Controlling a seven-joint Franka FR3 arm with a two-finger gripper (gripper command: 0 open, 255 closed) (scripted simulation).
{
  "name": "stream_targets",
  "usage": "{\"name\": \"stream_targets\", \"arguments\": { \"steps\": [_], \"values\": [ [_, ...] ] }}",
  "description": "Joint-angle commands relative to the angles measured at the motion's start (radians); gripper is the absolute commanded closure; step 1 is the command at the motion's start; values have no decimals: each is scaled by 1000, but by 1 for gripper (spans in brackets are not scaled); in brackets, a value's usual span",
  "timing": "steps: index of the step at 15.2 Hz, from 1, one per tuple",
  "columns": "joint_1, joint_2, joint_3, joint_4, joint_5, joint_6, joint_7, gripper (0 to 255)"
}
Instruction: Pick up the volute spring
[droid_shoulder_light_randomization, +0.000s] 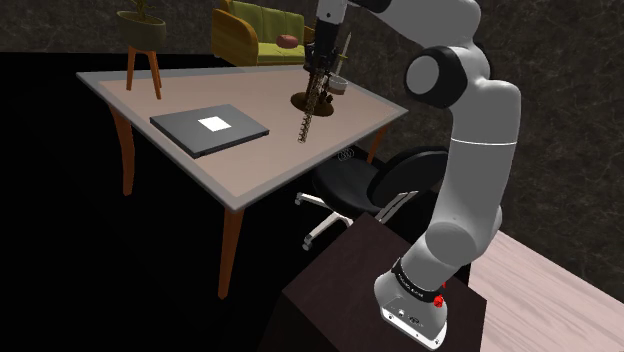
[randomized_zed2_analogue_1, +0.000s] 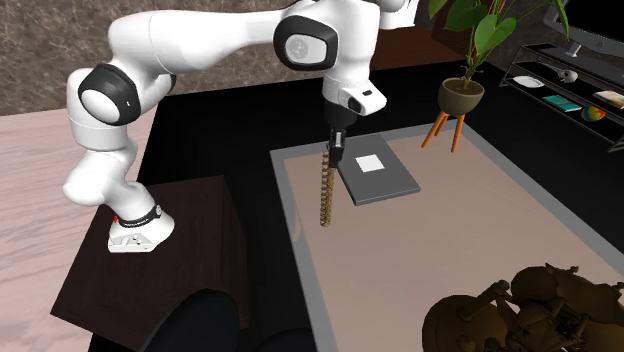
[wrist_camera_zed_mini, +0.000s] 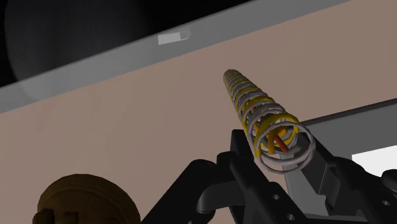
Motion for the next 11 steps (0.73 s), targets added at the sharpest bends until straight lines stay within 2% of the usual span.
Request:
{"name": "stream_targets", "arguments": {
  "steps": [1, 6, 9, 11],
  "values": [
    [-3, 17, 0, 57, 3, -40, 1, 255],
    [-19, 84, 2, 237, 13, -154, -2, 255],
    [-40, 168, 5, 426, 26, -257, -3, 255],
    [-42, 177, 6, 444, 27, -267, -2, 255]
  ]
}}
